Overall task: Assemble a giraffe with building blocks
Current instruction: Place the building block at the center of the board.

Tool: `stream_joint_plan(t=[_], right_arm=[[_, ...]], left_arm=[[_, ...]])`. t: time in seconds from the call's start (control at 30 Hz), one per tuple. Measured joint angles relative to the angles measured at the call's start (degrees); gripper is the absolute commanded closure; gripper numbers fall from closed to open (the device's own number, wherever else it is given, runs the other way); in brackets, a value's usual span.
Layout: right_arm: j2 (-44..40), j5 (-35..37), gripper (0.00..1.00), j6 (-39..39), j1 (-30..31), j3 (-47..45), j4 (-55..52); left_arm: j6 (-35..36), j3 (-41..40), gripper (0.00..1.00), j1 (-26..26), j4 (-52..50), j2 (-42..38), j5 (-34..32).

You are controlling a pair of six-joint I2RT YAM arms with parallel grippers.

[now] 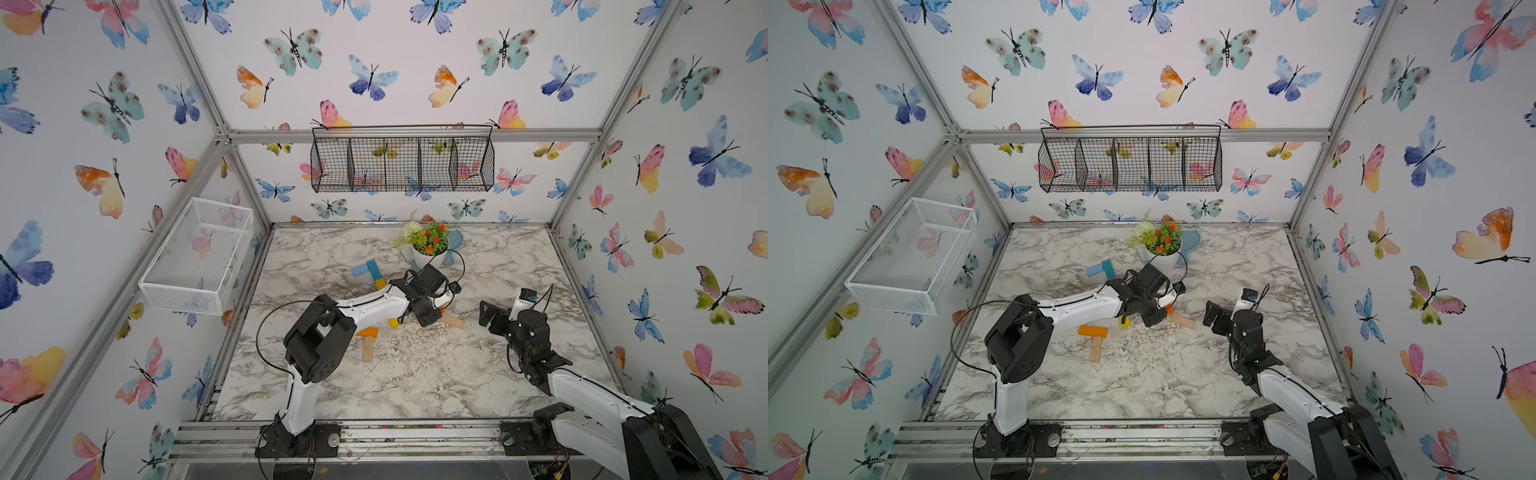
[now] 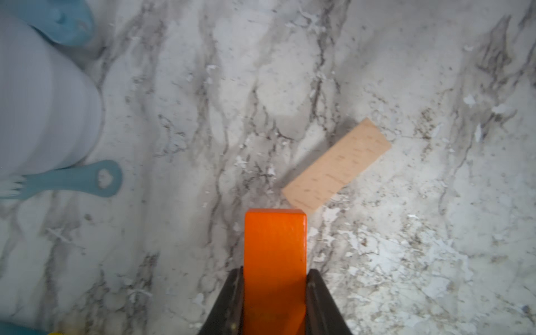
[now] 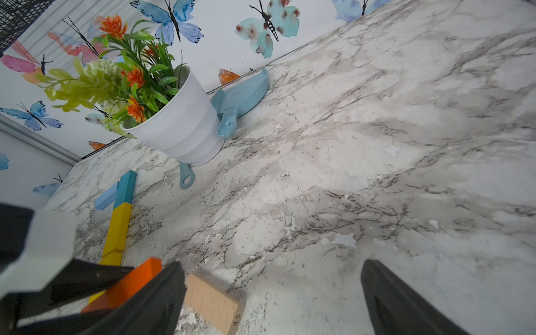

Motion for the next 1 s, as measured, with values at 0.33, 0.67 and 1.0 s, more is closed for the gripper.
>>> stream_joint_plan(t=[0.33,0.67,1.0], right_arm=[[0.2,0.0,0.00,0.0,0.0,0.0,0.0],[0.2,0.0,0.00,0.0,0.0,0.0,0.0],[0.2,0.0,0.00,-0.4,0.0,0.0,0.0]], left_arm=[[4.7,1.4,1.00,7.2,-3.9,1.0,1.1],[4.7,1.8,1.00,7.9,-5.3,5.5,4.1],[3.6,1.8,1.00,6.0,-5.2,6.3,5.6]])
